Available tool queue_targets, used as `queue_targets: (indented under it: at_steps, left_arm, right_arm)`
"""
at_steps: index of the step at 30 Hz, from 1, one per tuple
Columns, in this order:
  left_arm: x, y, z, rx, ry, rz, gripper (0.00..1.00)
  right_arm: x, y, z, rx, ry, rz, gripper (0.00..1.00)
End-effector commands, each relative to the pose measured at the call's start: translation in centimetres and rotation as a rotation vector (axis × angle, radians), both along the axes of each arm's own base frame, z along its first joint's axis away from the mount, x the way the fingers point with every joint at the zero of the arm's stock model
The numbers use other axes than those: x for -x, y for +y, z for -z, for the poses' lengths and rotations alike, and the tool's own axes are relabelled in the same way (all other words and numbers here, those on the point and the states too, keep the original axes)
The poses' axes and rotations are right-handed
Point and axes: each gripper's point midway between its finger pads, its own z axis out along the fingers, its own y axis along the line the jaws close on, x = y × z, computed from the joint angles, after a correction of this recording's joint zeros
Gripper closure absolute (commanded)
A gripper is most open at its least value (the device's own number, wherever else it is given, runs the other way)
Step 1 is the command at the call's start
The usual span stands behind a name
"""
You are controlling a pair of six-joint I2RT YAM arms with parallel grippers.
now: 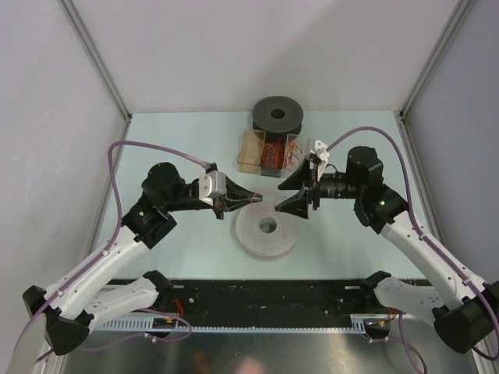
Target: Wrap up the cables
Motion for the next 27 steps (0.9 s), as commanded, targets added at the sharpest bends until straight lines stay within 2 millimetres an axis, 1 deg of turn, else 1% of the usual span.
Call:
queue_targets:
  at_steps: [1, 3, 4, 7, 9, 10, 12, 13, 15, 16, 17, 19, 21, 23, 24, 25, 27]
  left_arm:
    - [0.5, 0.1, -1.6, 0.031, -0.019, 0.011, 1.00]
    - [0.4, 0.1, -1.6, 0.032, -0.021, 0.005, 1.00]
    - [0.4, 0.1, -1.7, 0.034, -0.021, 0.002, 1.00]
    - [0.3, 0.2, -1.8, 0.036, -0.022, -0.008, 1.00]
    - [0.2, 0.3, -1.8, 0.037, -0.020, -0.014, 1.00]
    - [0.2, 0.3, -1.8, 0.037, -0.016, -0.015, 1.00]
    - [0.2, 0.3, -1.7, 0.036, -0.006, -0.018, 1.00]
    - [0.1, 0.2, -1.7, 0.035, -0.001, -0.019, 1.00]
    - [0.2, 0.2, -1.6, 0.034, 0.006, -0.016, 1.00]
    - [0.1, 0.2, -1.6, 0.034, 0.009, -0.016, 1.00]
    - [0.1, 0.1, -1.6, 0.035, 0.010, -0.017, 1.00]
    - [0.0, 0.1, -1.7, 0.036, 0.013, -0.021, 1.00]
    - [-0.2, 0.1, -1.8, 0.037, 0.013, -0.029, 1.00]
    - [-0.3, 0.1, -1.9, 0.038, 0.016, -0.034, 1.00]
    - [-0.4, 0.1, -1.8, 0.038, 0.020, -0.038, 1.00]
    - [-0.4, 0.1, -1.8, 0.039, 0.025, -0.044, 1.00]
    - [-0.7, 0.1, -1.5, 0.035, 0.041, -0.056, 1.00]
  right_arm:
    - [0.6, 1.4, -0.3, -0.010, -0.082, -0.068, 0.29]
    - [0.9, 2.0, 0.4, -0.008, -0.070, -0.087, 0.30]
    - [1.1, 2.2, 0.8, -0.005, -0.064, -0.094, 0.33]
    - [1.3, 2.4, 2.2, 0.011, -0.048, -0.098, 0.51]
    - [1.2, 2.3, 3.3, 0.032, -0.033, -0.089, 0.59]
    - [1.2, 2.2, 3.8, 0.042, -0.023, -0.085, 0.61]
    - [1.2, 2.0, 4.5, 0.052, -0.006, -0.079, 0.63]
    - [1.3, 2.0, 4.8, 0.052, 0.002, -0.078, 0.62]
    - [1.4, 2.2, 5.0, 0.045, 0.007, -0.080, 0.55]
    - [1.5, 2.3, 5.1, 0.043, 0.009, -0.080, 0.54]
    - [1.5, 2.4, 5.2, 0.043, 0.012, -0.082, 0.53]
    - [1.6, 2.5, 5.7, 0.050, 0.015, -0.093, 0.57]
    - [1.8, 2.5, 6.4, 0.070, 0.022, -0.107, 0.63]
    - [2.2, 2.4, 6.9, 0.083, 0.032, -0.123, 0.76]
    - [2.3, 2.3, 6.8, 0.079, 0.033, -0.130, 0.84]
    - [2.5, 2.4, 6.4, 0.068, 0.032, -0.133, 0.92]
    - [2.8, 2.4, 4.6, 0.018, 0.015, -0.130, 0.98]
